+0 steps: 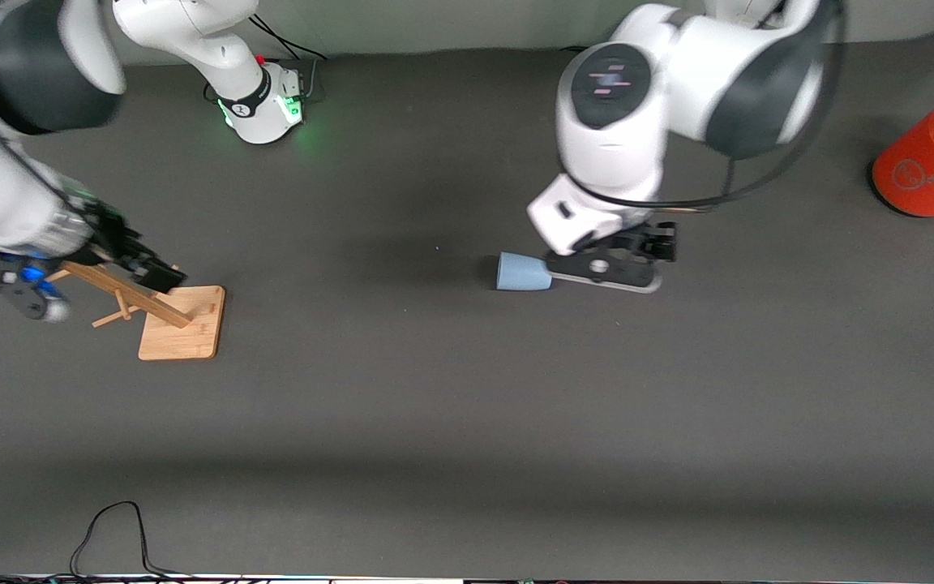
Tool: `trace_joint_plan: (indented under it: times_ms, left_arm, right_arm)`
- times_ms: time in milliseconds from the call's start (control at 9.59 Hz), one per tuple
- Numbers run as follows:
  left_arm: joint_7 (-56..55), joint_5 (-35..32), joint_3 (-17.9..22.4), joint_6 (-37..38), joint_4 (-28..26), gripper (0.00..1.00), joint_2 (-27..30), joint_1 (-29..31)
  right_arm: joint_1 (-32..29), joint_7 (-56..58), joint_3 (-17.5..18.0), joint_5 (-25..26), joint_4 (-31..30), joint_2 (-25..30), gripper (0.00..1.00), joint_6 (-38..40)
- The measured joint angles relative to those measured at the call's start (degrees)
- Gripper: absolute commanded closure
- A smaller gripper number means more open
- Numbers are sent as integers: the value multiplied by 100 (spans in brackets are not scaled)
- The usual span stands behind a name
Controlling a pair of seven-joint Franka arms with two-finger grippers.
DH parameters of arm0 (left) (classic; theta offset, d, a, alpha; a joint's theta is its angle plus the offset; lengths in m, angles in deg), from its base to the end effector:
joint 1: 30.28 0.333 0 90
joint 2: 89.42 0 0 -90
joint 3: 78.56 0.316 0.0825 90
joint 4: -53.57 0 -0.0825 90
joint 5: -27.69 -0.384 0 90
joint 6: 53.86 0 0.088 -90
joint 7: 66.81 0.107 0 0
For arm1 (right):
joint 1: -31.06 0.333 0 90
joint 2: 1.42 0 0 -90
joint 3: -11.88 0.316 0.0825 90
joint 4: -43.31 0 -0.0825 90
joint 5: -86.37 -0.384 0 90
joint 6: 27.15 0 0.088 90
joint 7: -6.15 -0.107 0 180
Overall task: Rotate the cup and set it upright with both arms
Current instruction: 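Withdraw the right gripper while the left gripper reaches the cup, then grasp the lying blue cup with the left gripper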
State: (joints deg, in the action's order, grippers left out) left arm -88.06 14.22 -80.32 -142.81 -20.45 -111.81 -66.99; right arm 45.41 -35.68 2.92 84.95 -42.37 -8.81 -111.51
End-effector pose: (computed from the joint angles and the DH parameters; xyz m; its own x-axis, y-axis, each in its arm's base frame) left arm 0.5356 -0.3885 0.5181 0.9531 -0.2999 -0.0407 -0.3002 -0.9200 -0.2520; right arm 0.5773 0.0630 0.5793 0.7960 -0.5942 -0.1148 -0.5864 -0.8042 0.0964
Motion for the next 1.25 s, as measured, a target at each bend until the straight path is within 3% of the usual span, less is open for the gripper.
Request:
trace_joint_plan:
  times_ms: [313,730,1251]
  left_arm:
    - [-96,-500,0,-100,546,0,-887,-728]
    - [163,-885,10,-627,1136,0,-2476,-1406]
    - [1703,-895,85,-662,1444,0,-3025,-1250]
  right_arm:
    - [-713,1680,262,0,-273,299,0,-178]
    - [-918,3819,262,9,-432,430,0,-614]
    - [-961,4245,209,9,-439,437,0,-692]
